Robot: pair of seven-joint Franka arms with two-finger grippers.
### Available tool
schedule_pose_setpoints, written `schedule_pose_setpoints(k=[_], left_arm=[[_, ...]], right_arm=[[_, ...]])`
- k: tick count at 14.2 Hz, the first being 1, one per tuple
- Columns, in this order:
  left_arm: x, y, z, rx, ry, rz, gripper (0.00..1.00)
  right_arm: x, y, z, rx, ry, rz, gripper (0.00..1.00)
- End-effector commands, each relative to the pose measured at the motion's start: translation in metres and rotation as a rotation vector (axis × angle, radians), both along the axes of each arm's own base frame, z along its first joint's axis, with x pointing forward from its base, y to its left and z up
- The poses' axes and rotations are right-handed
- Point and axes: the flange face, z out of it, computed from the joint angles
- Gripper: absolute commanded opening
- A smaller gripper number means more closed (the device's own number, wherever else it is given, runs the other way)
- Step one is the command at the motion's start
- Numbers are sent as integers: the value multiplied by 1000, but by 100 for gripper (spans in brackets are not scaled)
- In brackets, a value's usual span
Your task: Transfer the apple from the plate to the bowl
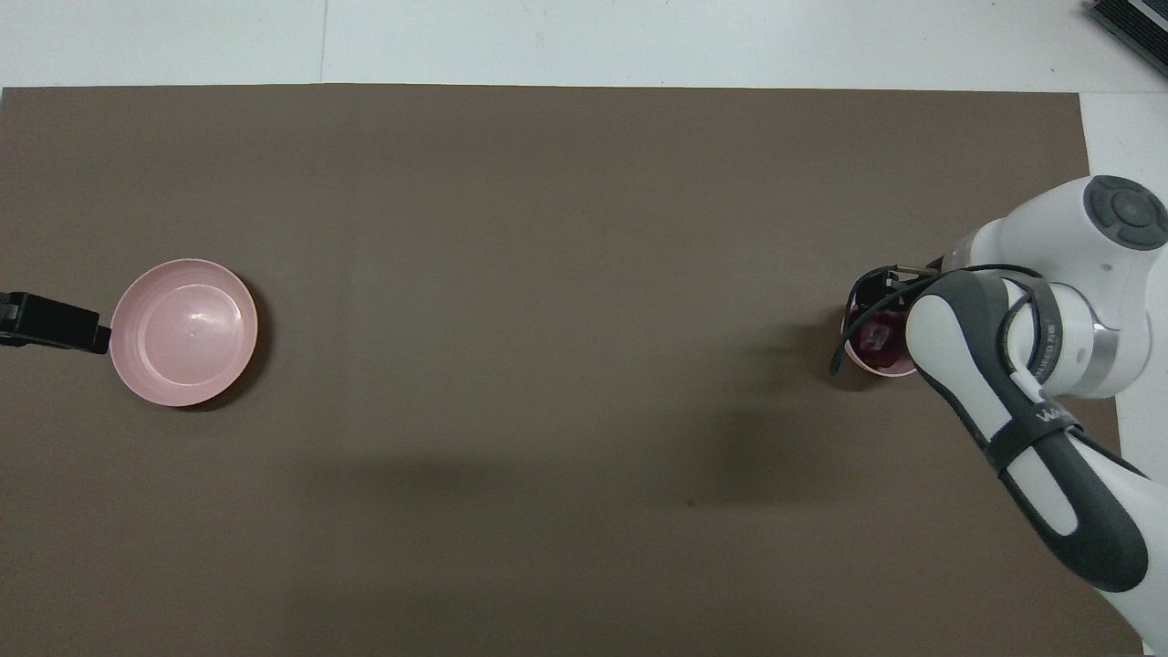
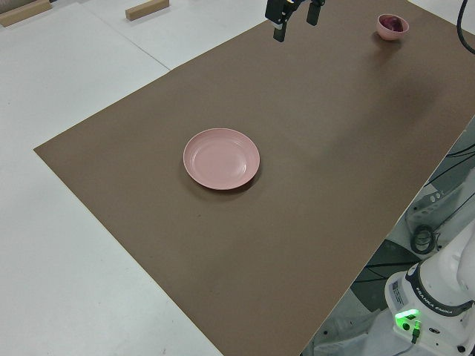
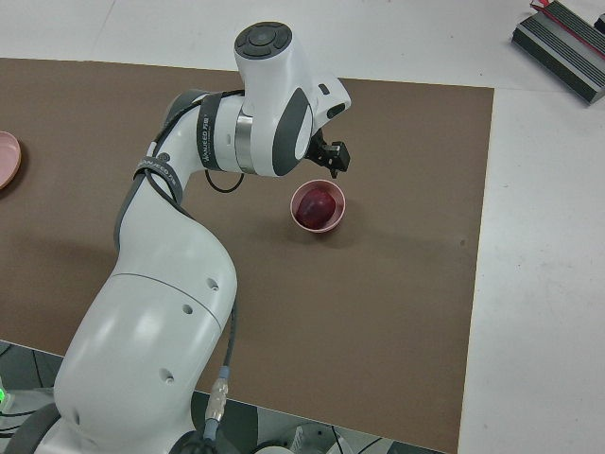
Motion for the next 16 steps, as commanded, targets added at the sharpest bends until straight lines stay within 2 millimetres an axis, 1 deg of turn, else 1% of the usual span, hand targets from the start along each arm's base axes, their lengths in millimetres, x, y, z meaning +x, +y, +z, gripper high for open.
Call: schedule_pose_setpoints(k=[1, 5, 7, 9, 11, 12, 14, 16], left_arm=[[-1, -3, 9, 18, 2, -16, 100], [-5, -4, 14, 19, 14, -21, 100], [-6, -4, 21, 19, 18, -25, 100], [-9, -3, 24, 19, 21, -24, 100], [-10, -4, 25, 19, 18, -26, 100], [-9, -4, 25, 20, 17, -27, 100], [-12, -4, 26, 18, 14, -29, 100], [-13, -4, 27, 17, 14, -27, 100]], right_arm=[[-10, -4, 49, -23, 3, 40, 100], [-20, -6, 119, -27, 10, 61, 100], [-28, -4, 144, -24, 25, 61, 100], [-38, -2, 161, -7, 58, 57, 100], [-51, -3, 186, -14, 45, 53, 100], [-58, -4, 196, -18, 28, 57, 100], [-64, -6, 196, -2, 17, 58, 100], [-65, -5, 196, 6, 18, 59, 100]])
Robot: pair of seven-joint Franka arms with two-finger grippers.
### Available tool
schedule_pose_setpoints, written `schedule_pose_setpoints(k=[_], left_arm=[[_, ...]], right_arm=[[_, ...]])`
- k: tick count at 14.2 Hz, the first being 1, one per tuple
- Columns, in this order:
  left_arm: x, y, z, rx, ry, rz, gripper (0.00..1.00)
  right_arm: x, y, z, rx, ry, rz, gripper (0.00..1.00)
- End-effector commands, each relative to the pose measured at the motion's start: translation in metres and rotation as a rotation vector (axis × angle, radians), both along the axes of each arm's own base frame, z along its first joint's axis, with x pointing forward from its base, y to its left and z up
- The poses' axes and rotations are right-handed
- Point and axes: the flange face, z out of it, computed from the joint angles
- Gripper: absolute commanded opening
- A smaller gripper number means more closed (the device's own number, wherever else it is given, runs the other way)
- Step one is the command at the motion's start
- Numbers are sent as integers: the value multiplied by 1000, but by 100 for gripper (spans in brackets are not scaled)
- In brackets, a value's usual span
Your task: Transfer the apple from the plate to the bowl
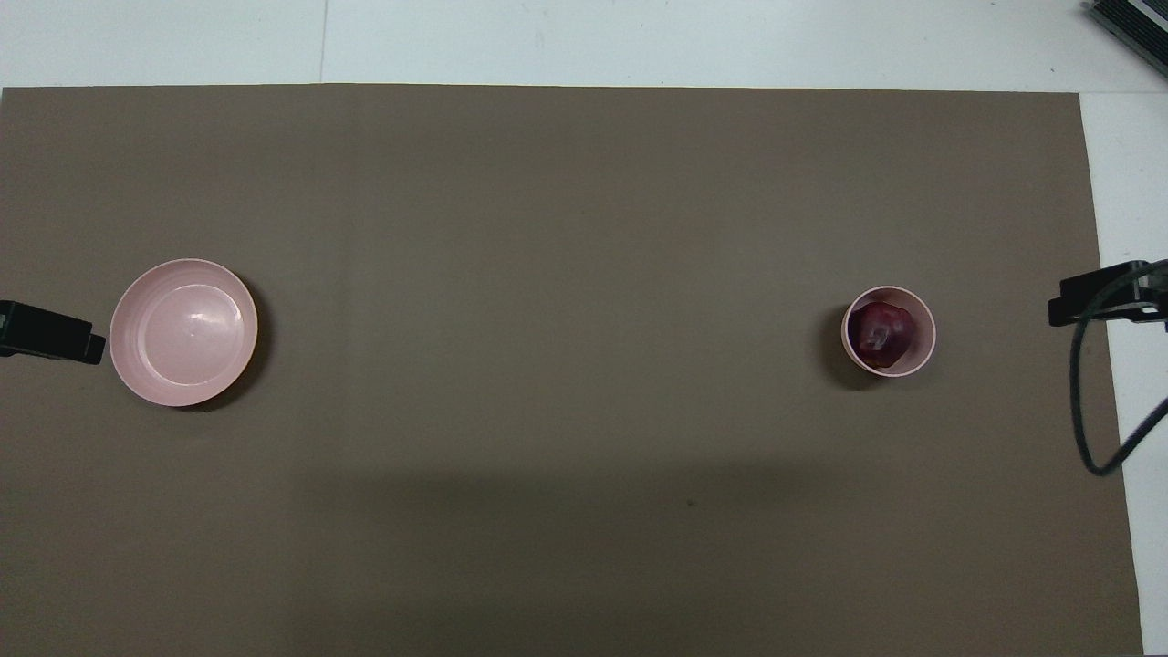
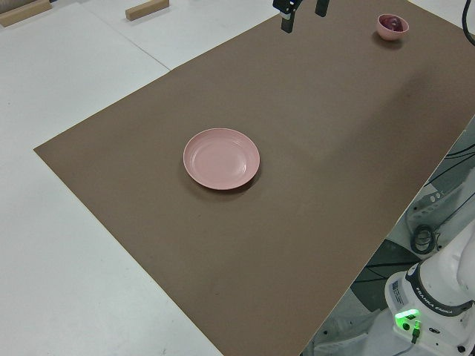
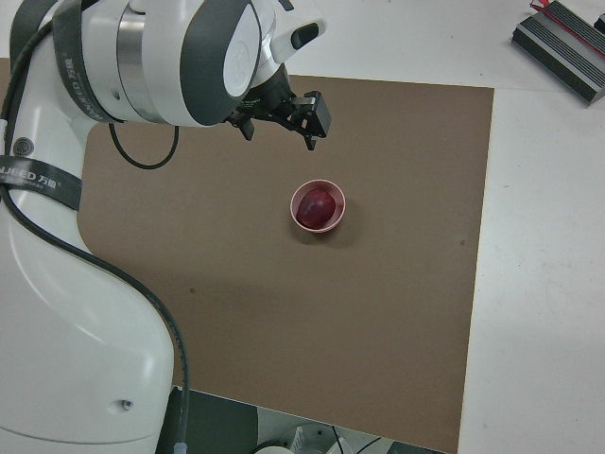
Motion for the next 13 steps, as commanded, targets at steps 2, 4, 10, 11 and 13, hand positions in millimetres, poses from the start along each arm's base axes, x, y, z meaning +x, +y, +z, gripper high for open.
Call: schedule_pose_setpoints(k=[2, 4, 10, 11, 13], left_arm=[[-5, 0, 8, 16, 0, -14, 100], [-5, 0, 8, 16, -2, -14, 100], [-5, 0, 7, 14, 3, -13, 100], [-5, 0, 8, 14, 1, -14, 100], [-5, -1, 8, 13, 0, -13, 100]], right_arm=[[-6, -3, -5, -7, 17, 29, 100], [-5, -6, -7, -35, 3, 81, 100], [-5, -4, -9, -32, 10, 65, 100], [-6, -4, -9, -28, 11, 63, 100], [-6, -3, -10, -25, 14, 63, 100]])
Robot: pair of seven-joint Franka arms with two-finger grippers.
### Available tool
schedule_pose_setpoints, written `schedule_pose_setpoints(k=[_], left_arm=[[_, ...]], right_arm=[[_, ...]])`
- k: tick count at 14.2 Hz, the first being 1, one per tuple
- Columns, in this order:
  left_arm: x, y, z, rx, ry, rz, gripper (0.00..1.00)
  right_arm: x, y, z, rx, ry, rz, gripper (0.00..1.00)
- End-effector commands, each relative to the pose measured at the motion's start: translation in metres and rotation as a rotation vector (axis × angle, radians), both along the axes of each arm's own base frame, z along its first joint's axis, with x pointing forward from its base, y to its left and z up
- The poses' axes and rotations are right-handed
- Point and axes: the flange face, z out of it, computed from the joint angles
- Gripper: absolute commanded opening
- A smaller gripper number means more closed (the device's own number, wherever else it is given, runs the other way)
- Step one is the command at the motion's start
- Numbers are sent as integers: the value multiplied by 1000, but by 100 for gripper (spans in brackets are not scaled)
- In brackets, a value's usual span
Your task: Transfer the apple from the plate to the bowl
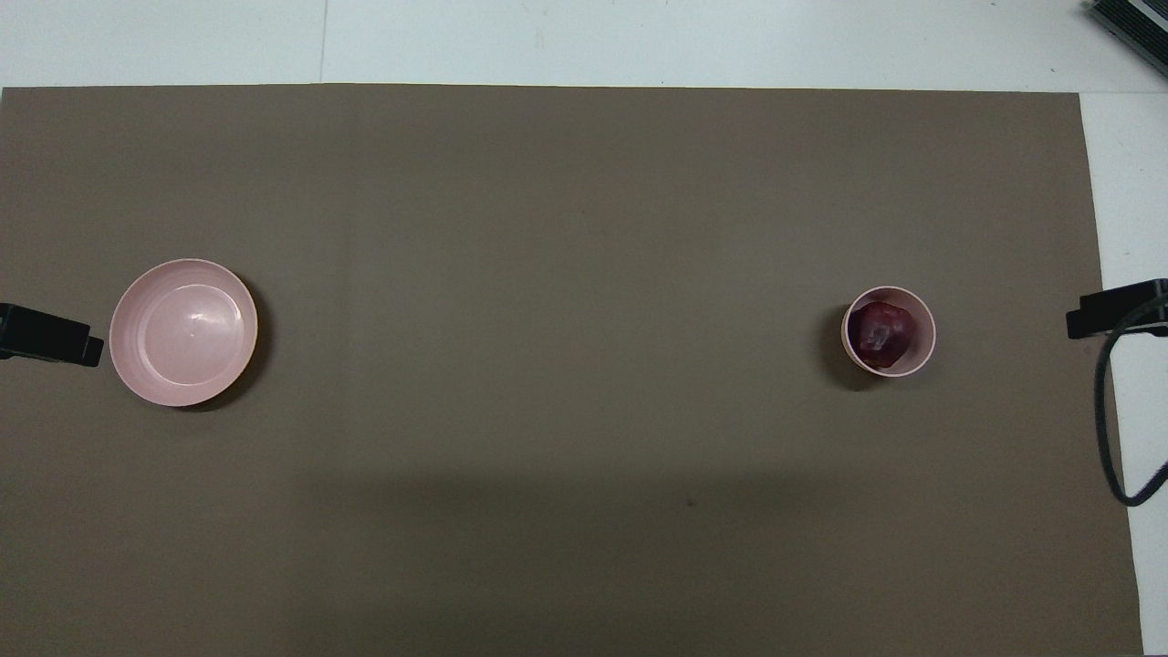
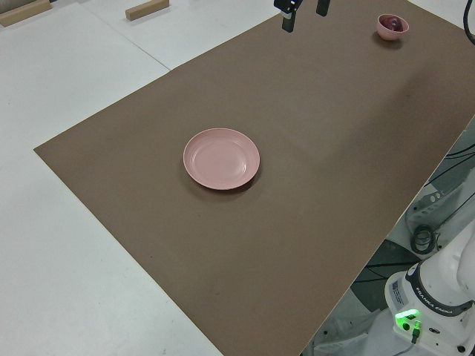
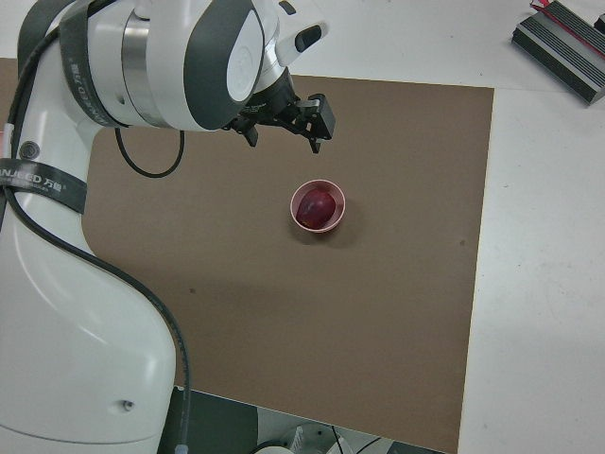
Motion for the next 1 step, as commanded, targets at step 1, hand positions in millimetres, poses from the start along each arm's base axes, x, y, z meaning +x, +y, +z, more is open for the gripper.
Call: schedule_pose_setpoints(k=[1], left_arm=[[-4, -1, 7, 13, -1, -12, 100]], right_arm=[[-6, -2, 0, -4, -6, 10, 100]])
